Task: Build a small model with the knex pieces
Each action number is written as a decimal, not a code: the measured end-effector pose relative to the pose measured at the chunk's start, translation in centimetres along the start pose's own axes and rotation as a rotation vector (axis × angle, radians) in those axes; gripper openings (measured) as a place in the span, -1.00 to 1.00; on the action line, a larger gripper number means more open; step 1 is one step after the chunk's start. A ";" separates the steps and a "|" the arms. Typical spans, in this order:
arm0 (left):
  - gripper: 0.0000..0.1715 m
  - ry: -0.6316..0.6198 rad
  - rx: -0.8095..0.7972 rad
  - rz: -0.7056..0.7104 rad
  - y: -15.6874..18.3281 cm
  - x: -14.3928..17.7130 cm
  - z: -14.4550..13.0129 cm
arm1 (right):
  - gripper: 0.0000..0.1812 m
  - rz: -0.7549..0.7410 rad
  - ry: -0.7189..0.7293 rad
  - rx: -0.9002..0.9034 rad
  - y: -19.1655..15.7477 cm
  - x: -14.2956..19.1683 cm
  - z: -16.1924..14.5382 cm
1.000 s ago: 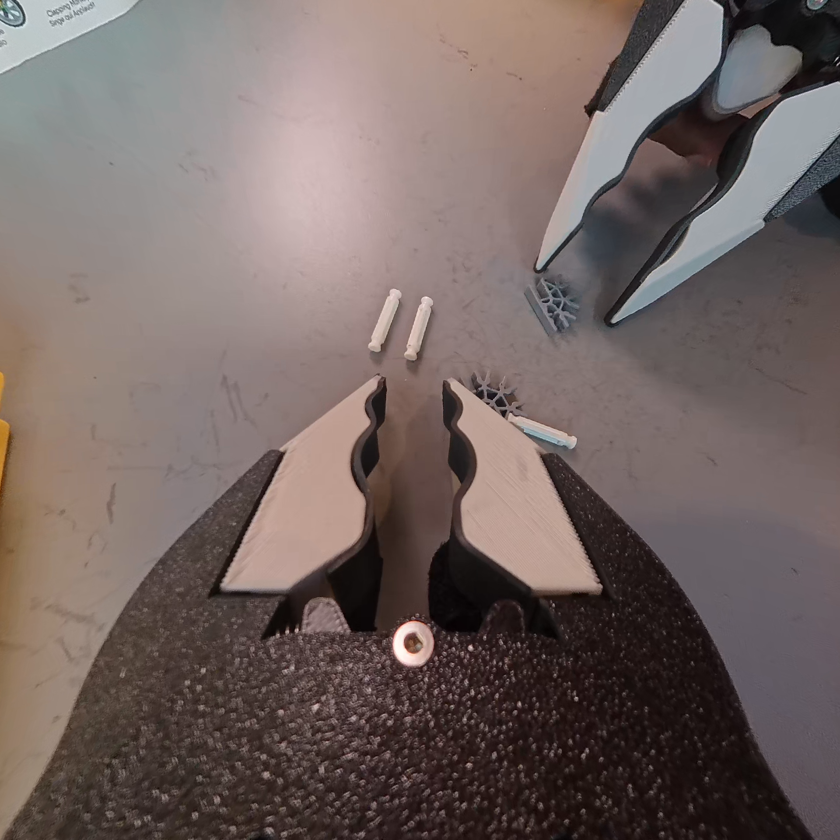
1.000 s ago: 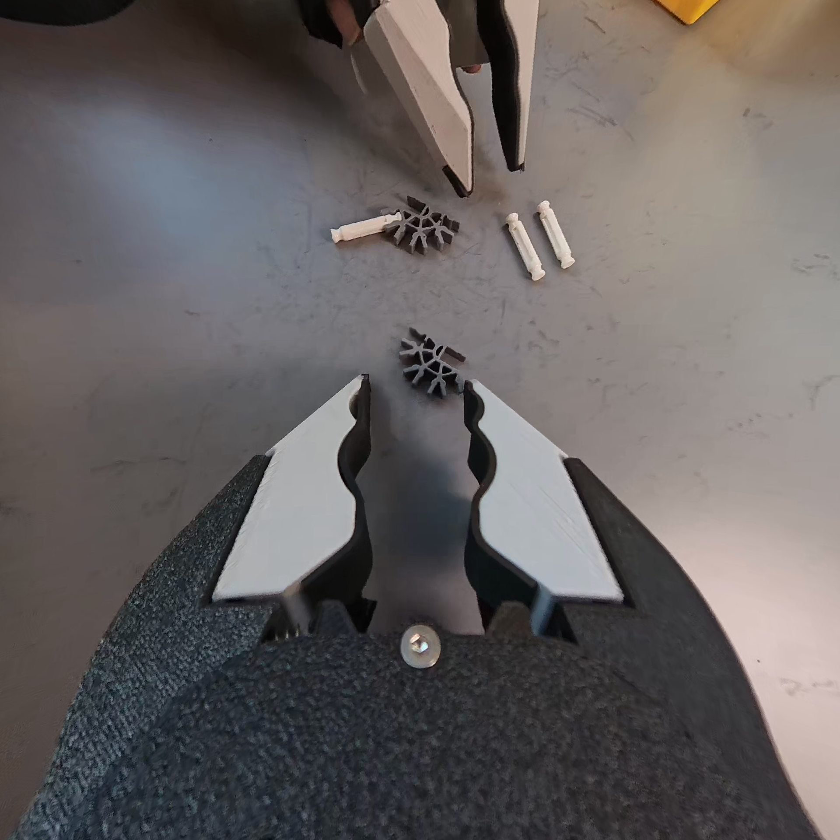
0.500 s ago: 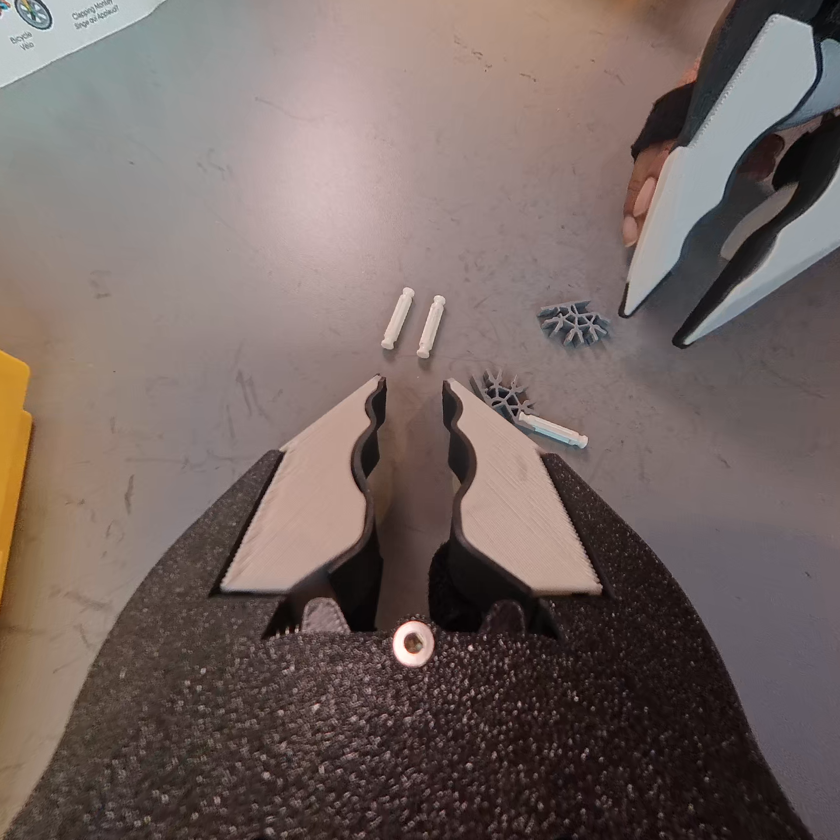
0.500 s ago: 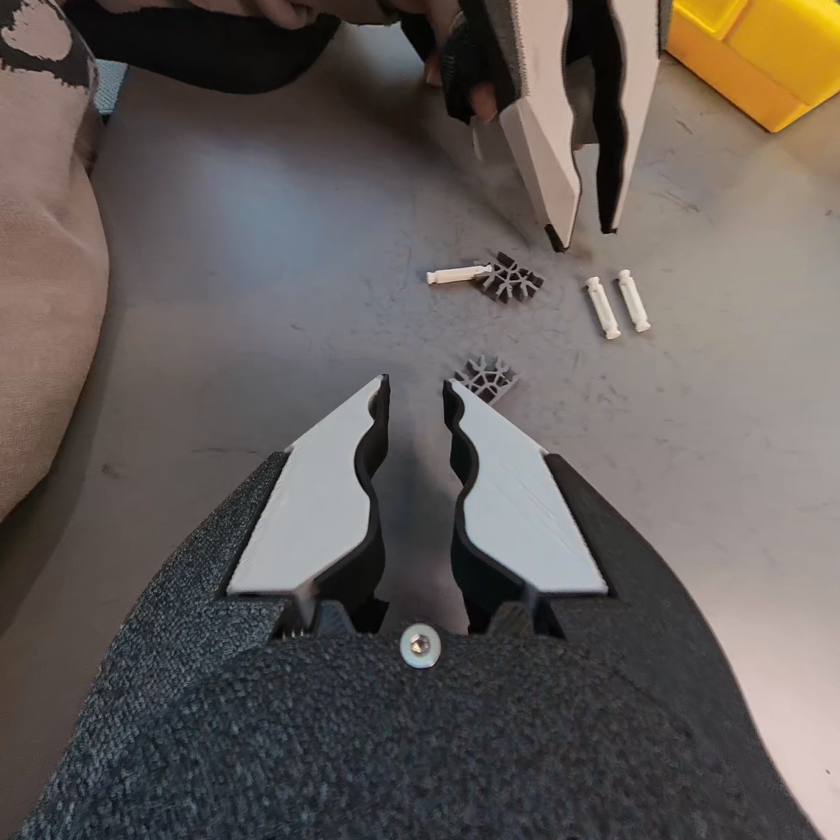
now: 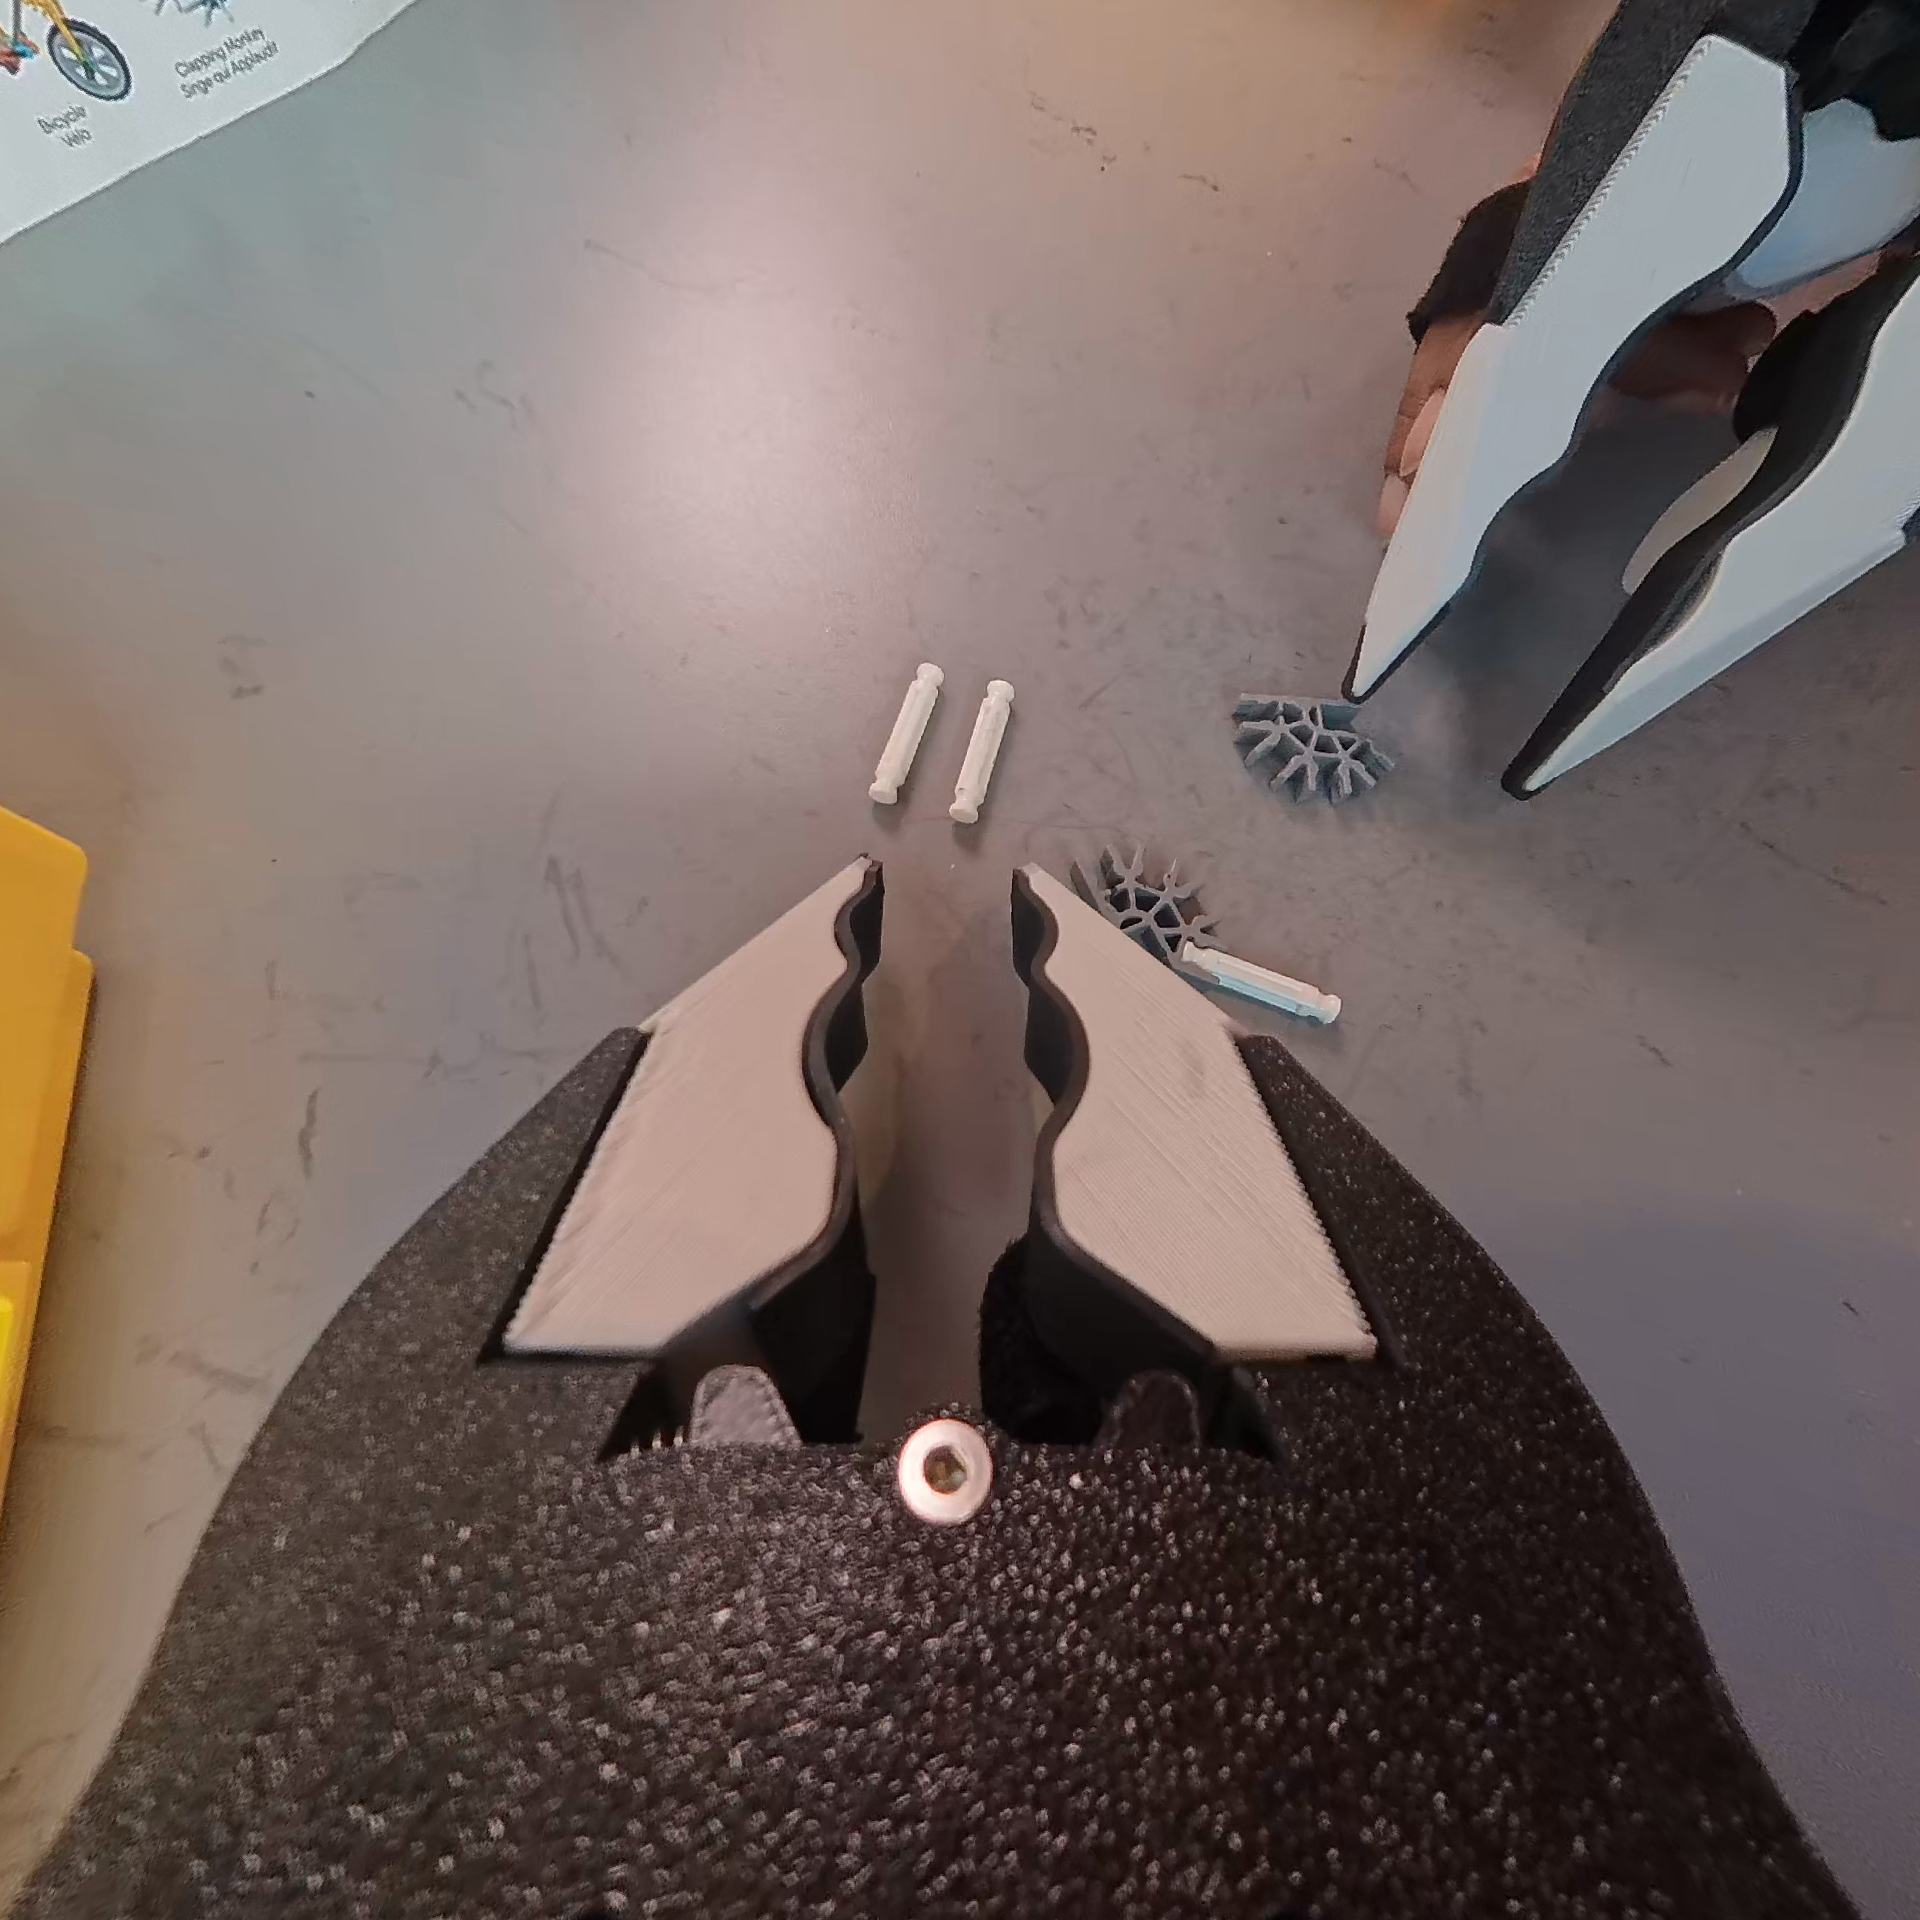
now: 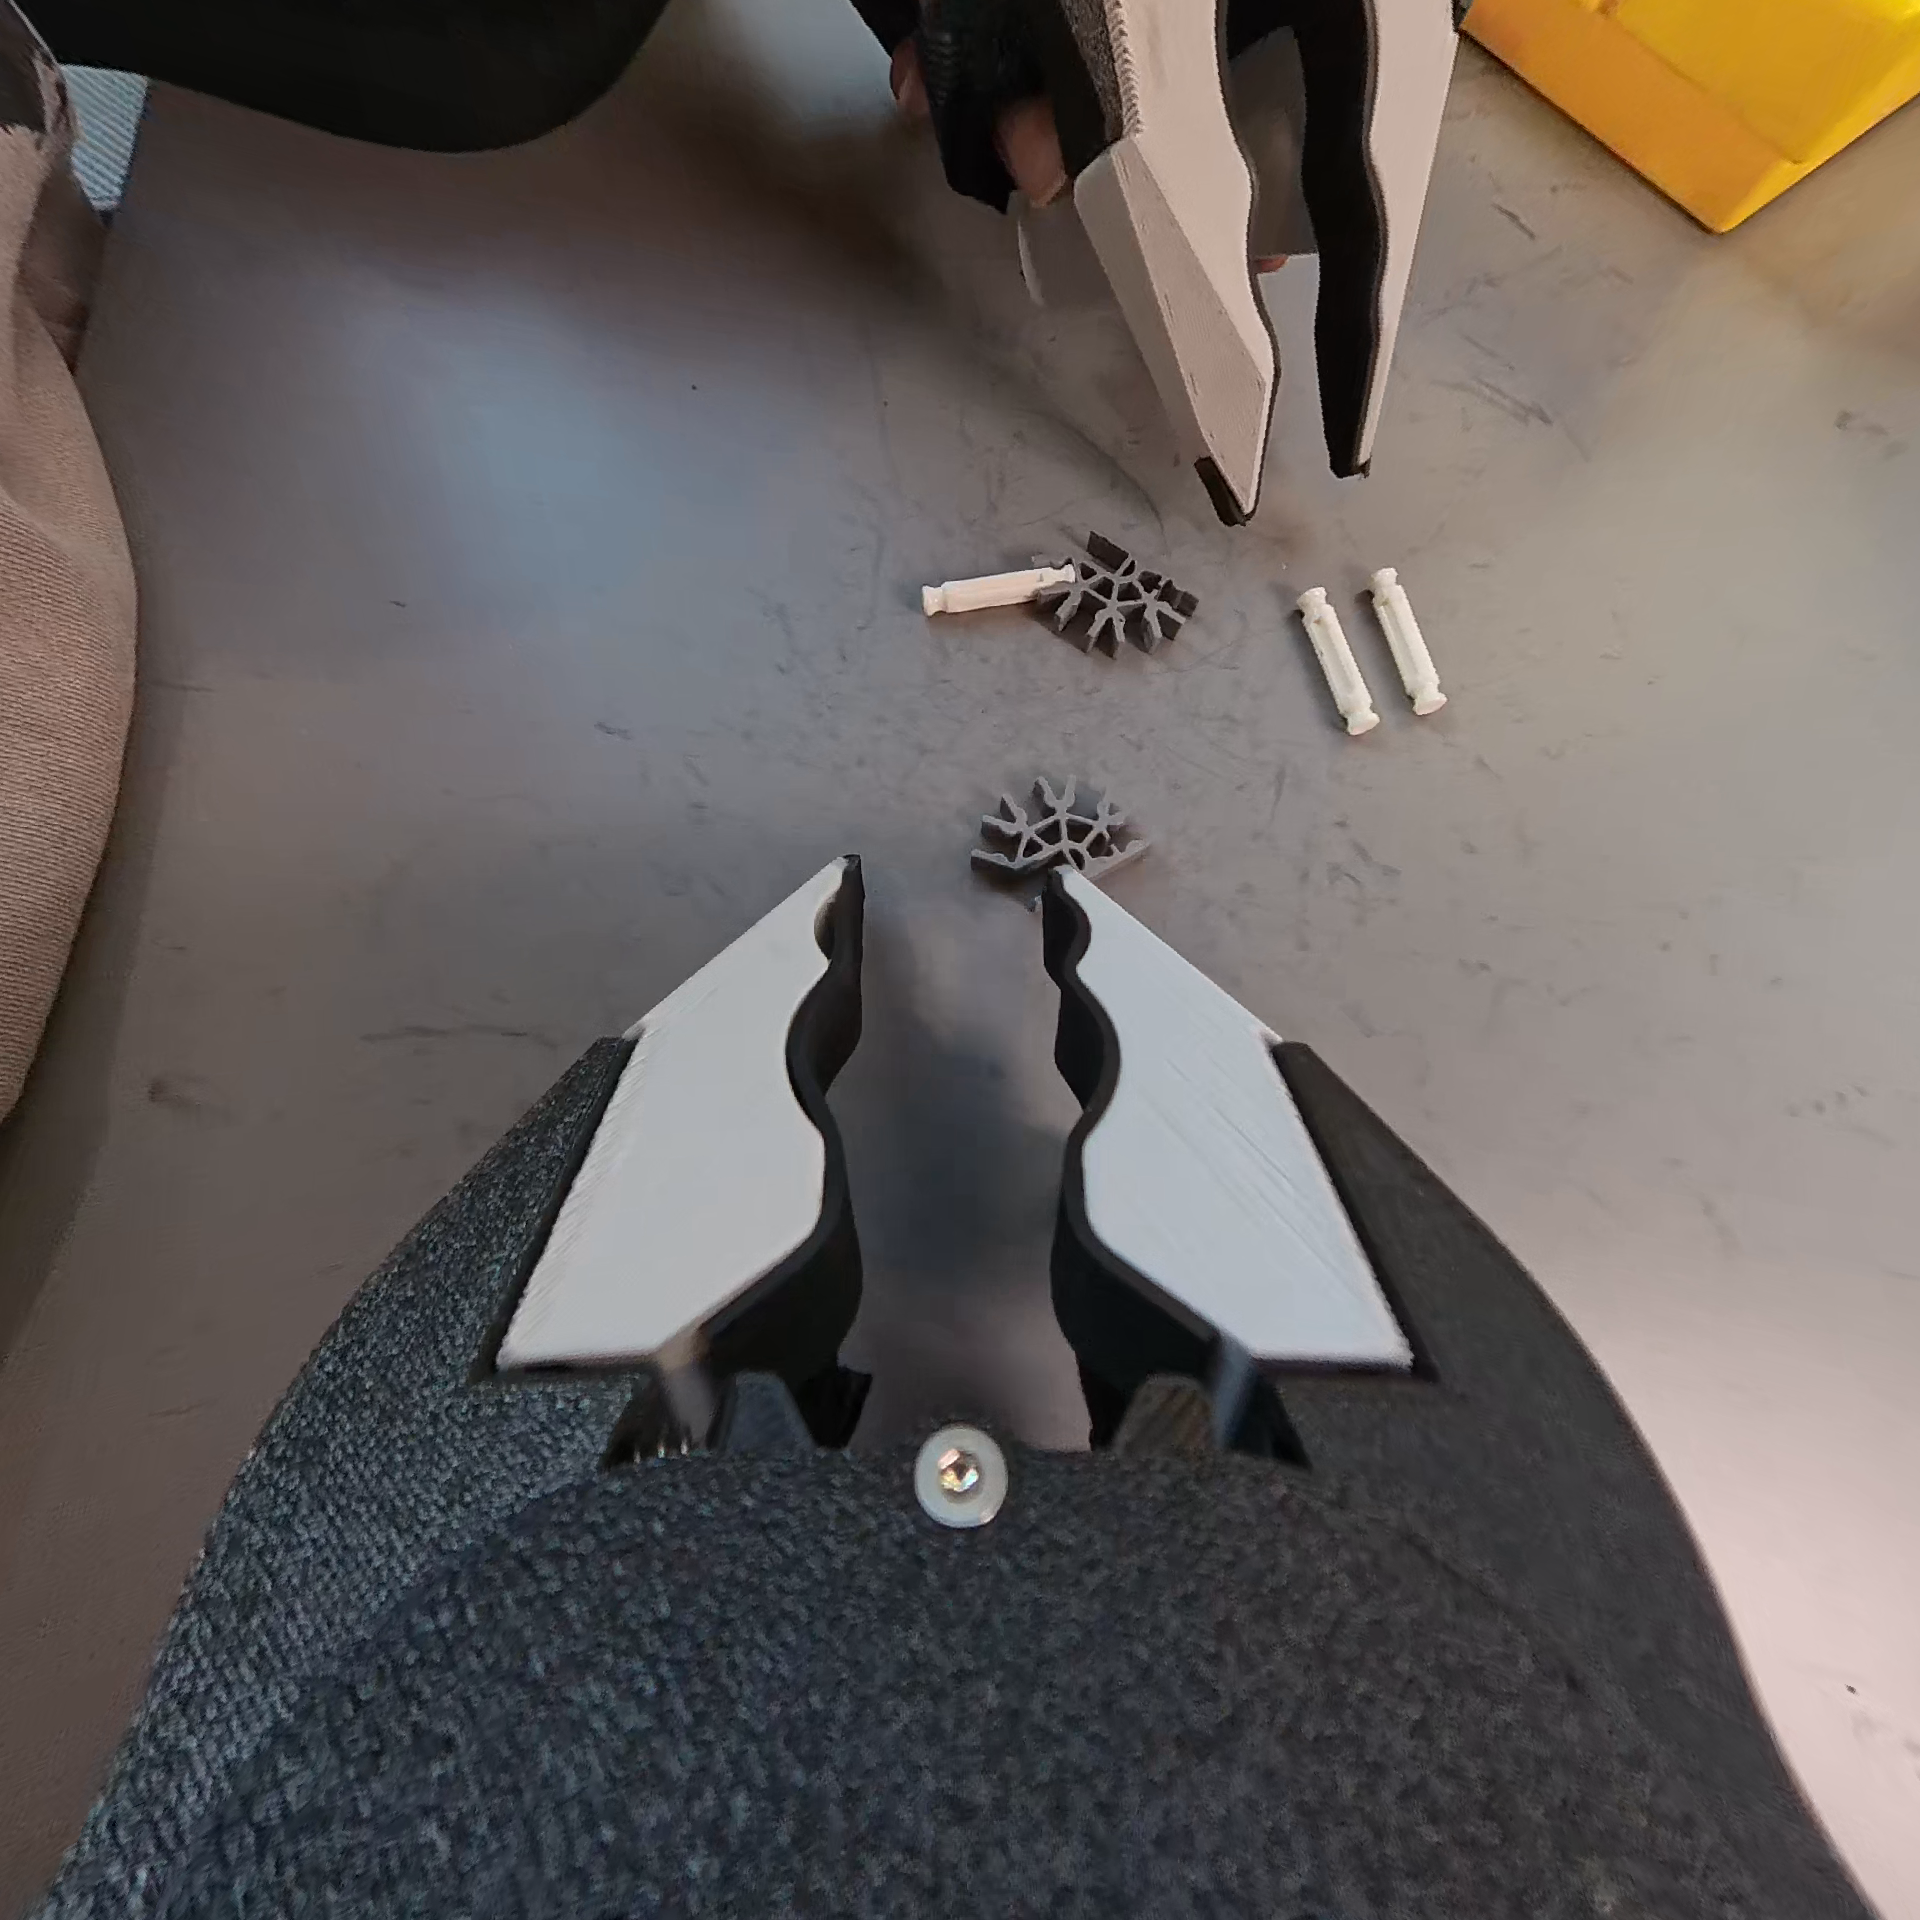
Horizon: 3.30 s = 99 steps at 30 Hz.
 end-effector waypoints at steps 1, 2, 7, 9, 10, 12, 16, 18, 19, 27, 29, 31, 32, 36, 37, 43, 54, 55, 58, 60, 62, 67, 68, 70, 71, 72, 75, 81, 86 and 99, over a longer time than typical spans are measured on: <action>-0.71 0.000 -0.001 0.000 0.0 0.0 0.0 | -0.65 -0.005 0.005 -0.001 0.1 0.1 0.0; -0.71 0.000 -0.002 0.000 0.0 0.0 0.0 | -0.65 -0.018 0.008 -0.002 0.2 0.2 0.0; -0.71 0.001 -0.014 -0.008 0.3 -0.2 0.1 | -0.60 -0.089 -0.015 -0.010 1.0 -0.1 -0.1; -0.71 -0.001 -0.023 -0.012 0.4 -0.3 0.1 | -0.56 -0.097 -0.029 -0.008 1.0 -0.4 0.2; -0.71 -0.001 -0.028 -0.014 0.5 -0.3 0.1 | -0.53 -0.097 -0.039 -0.009 1.0 -0.6 0.3; -0.72 0.000 -0.038 -0.018 0.7 -0.4 0.1 | -0.50 -0.100 -0.061 -0.005 0.9 -0.9 0.7; -0.72 0.030 -0.046 -0.064 1.2 -0.4 0.4 | -0.59 -0.123 -0.091 -0.022 0.8 -1.3 1.1; -0.72 0.084 0.014 -0.155 1.5 -0.3 0.7 | -0.72 -0.104 -0.085 -0.031 0.7 -1.3 1.1; -0.72 0.111 0.053 -0.199 1.5 -0.1 0.8 | -0.74 -0.104 -0.079 -0.030 0.7 -1.3 1.0; -0.70 0.197 0.174 -0.345 1.2 0.6 1.1 | -0.77 -0.120 0.035 -0.061 1.0 -0.4 1.2; -0.67 0.206 0.191 -0.401 1.5 0.5 1.2 | -0.77 -0.146 0.124 -0.044 0.9 0.2 1.8; -0.63 0.225 0.207 -0.452 1.7 0.5 1.4 | -0.77 -0.171 0.204 -0.024 0.9 0.9 2.4; -0.61 0.241 0.221 -0.482 1.8 0.6 1.4 | -0.77 -0.175 0.251 -0.008 0.7 1.2 2.7; -0.59 0.348 0.322 -0.655 2.0 1.1 2.0 | -0.77 -0.196 0.380 0.049 0.0 2.1 3.8; -0.62 0.364 0.345 -0.686 2.1 1.1 2.1 | -0.77 -0.213 0.376 0.072 -0.1 2.2 3.9; -0.84 0.304 0.364 -0.625 2.3 0.4 1.9 | -0.77 -0.271 0.291 0.151 -0.5 1.8 3.8; -0.93 0.213 0.436 -0.683 2.8 -0.8 1.4 | -0.59 -0.238 0.234 0.207 -1.0 0.8 3.3; -0.94 0.210 0.449 -0.690 2.8 -0.9 1.4 | -0.59 -0.247 0.225 0.226 -1.0 0.8 3.3; -0.94 0.192 0.478 -0.682 2.6 -1.1 1.2 | -0.51 -0.293 0.189 0.312 -1.2 0.4 3.1; -0.94 0.184 0.493 -0.680 2.5 -1.2 1.1 | -0.50 -0.317 0.154 0.369 -1.5 0.0 2.9; -0.94 0.170 0.497 -0.672 2.5 -1.3 1.0 | -0.57 -0.330 0.126 0.400 -1.6 -0.3 2.8; -0.93 0.160 0.484 -0.634 2.6 -1.3 1.0 | -0.70 -0.320 0.114 0.358 -1.3 -0.2 2.6; -0.93 0.162 0.482 -0.624 2.6 -1.3 1.0 | -0.71 -0.309 0.118 0.333 -1.2 -0.2 2.5; -0.92 0.165 0.466 -0.600 2.5 -1.2 1.0 | -0.72 -0.284 0.129 0.269 -0.8 -0.1 2.4; -0.92 0.161 0.457 -0.588 2.5 -1.2 1.1 | -0.73 -0.273 0.134 0.244 -0.7 -0.1 2.4; -0.92 0.156 0.448 -0.575 2.6 -1.2 1.1 | -0.73 -0.262 0.133 0.225 -0.6 -0.2 2.3; -0.91 0.138 0.420 -0.536 2.6 -1.3 1.0 | -0.74 -0.252 0.115 0.195 -0.4 -0.5 2.2; -0.89 0.108 0.354 -0.414 2.3 -1.1 0.9 | -0.75 -0.226 0.025 0.148 -0.1 -1.1 1.3; -0.88 0.120 0.343 -0.380 1.9 -0.9 0.9 | -0.75 -0.235 -0.007 0.098 0.3 -1.2 1.0; -0.89 0.356 0.410 -0.612 2.7 0.2 2.3 | -0.75 -0.333 0.322 0.106 0.2 1.2 3.3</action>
Point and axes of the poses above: each gripper's, where its closed fingertips meet, x back along the fingers, z out of its top, y = z × x across the jaws, the point moved 10 cm from there along x, back along the fingers, and after that the axes turned 2 degrees about -z, right-handed, at the moved point
